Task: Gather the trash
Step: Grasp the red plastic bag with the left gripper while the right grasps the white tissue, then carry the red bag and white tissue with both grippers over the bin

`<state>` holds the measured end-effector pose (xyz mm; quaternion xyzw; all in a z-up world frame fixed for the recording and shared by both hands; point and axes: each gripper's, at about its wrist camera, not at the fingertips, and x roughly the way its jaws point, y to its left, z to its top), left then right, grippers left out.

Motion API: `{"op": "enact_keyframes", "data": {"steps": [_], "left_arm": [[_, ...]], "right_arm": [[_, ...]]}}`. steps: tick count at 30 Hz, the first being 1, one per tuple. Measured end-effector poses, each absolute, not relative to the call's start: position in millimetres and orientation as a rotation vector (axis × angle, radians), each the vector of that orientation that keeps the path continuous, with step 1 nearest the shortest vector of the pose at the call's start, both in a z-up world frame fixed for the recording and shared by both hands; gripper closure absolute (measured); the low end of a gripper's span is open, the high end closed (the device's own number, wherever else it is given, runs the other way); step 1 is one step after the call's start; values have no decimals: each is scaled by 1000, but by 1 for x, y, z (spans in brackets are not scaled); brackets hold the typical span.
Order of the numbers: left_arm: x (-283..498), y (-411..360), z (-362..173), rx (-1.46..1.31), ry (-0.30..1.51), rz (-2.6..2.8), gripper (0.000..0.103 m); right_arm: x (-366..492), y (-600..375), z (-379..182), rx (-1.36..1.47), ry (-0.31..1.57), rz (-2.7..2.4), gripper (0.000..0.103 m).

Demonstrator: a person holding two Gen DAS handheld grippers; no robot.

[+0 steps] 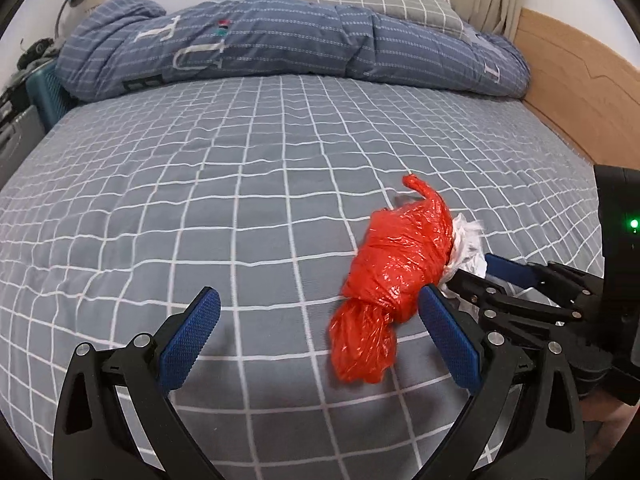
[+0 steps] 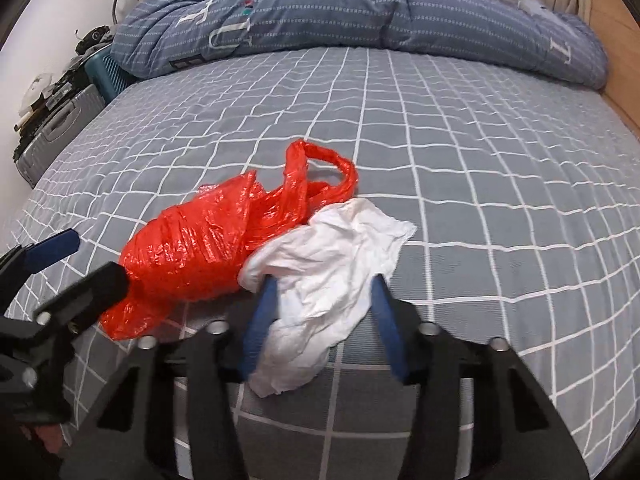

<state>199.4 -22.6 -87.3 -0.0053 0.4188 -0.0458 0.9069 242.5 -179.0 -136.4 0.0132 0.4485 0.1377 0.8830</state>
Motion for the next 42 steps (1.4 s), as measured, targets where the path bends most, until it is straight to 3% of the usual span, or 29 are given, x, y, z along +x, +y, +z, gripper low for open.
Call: {"op": "enact_keyframes", "data": {"steps": [6, 26, 29, 34, 37, 42], "left_arm": [[203, -29, -89, 0, 871, -93, 6], [225, -62, -103, -15, 903, -123, 7], [230, -68, -110, 5, 924, -126, 18], [237, -72, -119, -8, 957, -133, 47], [236, -72, -123, -19, 964, -126, 57], [231, -68, -120, -19, 950, -123, 61]], "right_arm": [[238, -179, -140, 32, 951, 309, 97], [224, -245, -106, 67, 858, 194, 98], [226, -244, -107, 65, 861, 196, 98], [226, -242, -108, 62, 864, 200, 98], [226, -242, -109, 58, 866, 201, 98], [225, -238, -108, 52, 864, 204, 98]]}}
